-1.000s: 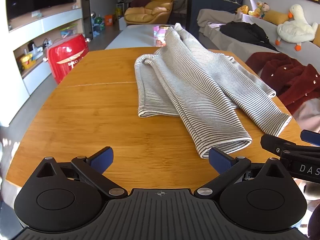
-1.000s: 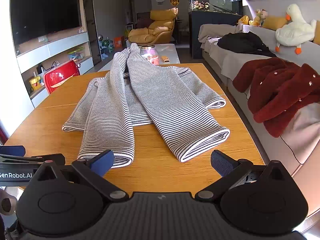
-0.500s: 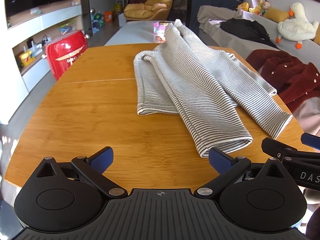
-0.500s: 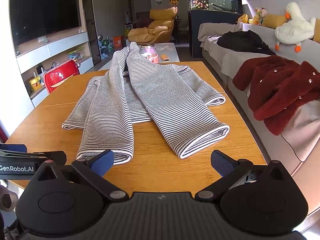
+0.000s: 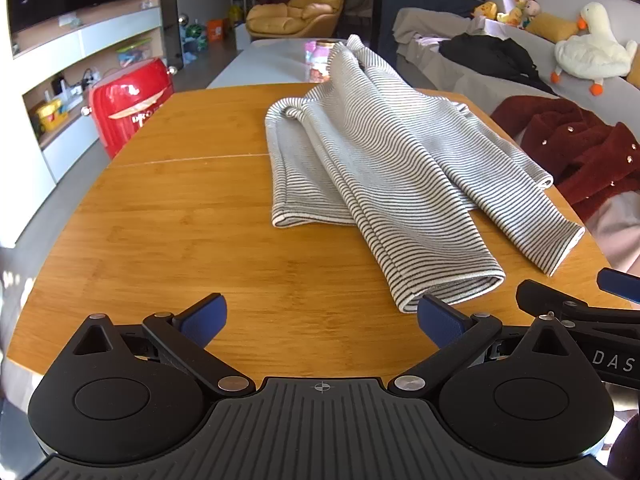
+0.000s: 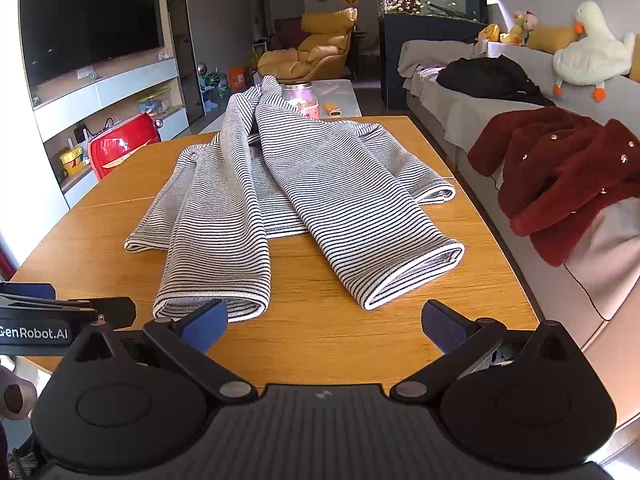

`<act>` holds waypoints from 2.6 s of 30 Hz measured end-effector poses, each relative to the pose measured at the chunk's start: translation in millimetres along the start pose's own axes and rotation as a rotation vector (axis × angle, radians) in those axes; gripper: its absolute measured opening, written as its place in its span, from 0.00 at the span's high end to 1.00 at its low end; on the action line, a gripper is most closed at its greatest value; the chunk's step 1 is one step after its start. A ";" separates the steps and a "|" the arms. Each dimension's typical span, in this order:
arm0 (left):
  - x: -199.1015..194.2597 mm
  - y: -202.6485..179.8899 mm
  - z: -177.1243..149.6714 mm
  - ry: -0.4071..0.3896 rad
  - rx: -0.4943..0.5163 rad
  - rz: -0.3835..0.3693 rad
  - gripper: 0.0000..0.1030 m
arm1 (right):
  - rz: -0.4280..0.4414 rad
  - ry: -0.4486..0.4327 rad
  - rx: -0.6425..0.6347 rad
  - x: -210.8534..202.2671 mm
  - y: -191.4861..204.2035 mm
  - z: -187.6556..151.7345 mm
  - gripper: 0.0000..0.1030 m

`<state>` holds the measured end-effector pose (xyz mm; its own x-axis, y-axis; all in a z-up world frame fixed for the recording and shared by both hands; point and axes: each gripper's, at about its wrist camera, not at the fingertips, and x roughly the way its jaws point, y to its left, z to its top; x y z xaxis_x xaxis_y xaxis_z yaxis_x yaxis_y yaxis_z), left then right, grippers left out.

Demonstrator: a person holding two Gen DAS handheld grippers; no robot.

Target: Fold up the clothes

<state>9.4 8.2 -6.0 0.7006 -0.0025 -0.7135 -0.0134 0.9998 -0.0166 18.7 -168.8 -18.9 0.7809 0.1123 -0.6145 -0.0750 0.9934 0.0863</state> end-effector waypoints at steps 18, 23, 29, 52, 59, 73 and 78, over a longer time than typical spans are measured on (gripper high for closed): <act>1.4 -1.6 -1.1 0.010 0.002 -0.002 0.00 | 0.000 0.016 0.001 2.3 0.2 -1.9 0.00; 1.2 -1.6 -1.7 0.011 0.001 -0.002 0.00 | 0.000 0.019 0.000 2.9 0.3 -1.9 0.00; 1.3 -2.0 -1.7 0.010 0.000 -0.001 0.00 | -0.001 0.018 0.000 3.5 -0.2 -1.8 0.00; 29.5 26.8 55.3 -0.057 -0.058 -0.206 0.00 | 0.142 -0.115 0.065 21.9 -24.1 37.3 0.00; 95.4 38.0 112.6 -0.041 -0.066 -0.354 0.00 | 0.234 -0.135 0.125 62.3 -39.4 77.1 0.00; 209.1 62.5 162.0 0.068 -0.314 -0.556 0.00 | 0.415 0.091 0.296 213.0 -52.2 146.2 0.00; 206.4 61.8 157.7 0.059 -0.250 -0.575 0.00 | 0.447 0.063 0.272 213.5 -51.1 135.0 0.00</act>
<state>265.6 72.8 -43.9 0.6052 -0.5462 -0.5791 0.1826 0.8033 -0.5668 273.0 -198.4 -48.6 0.6702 0.5336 -0.5158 -0.2222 0.8074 0.5465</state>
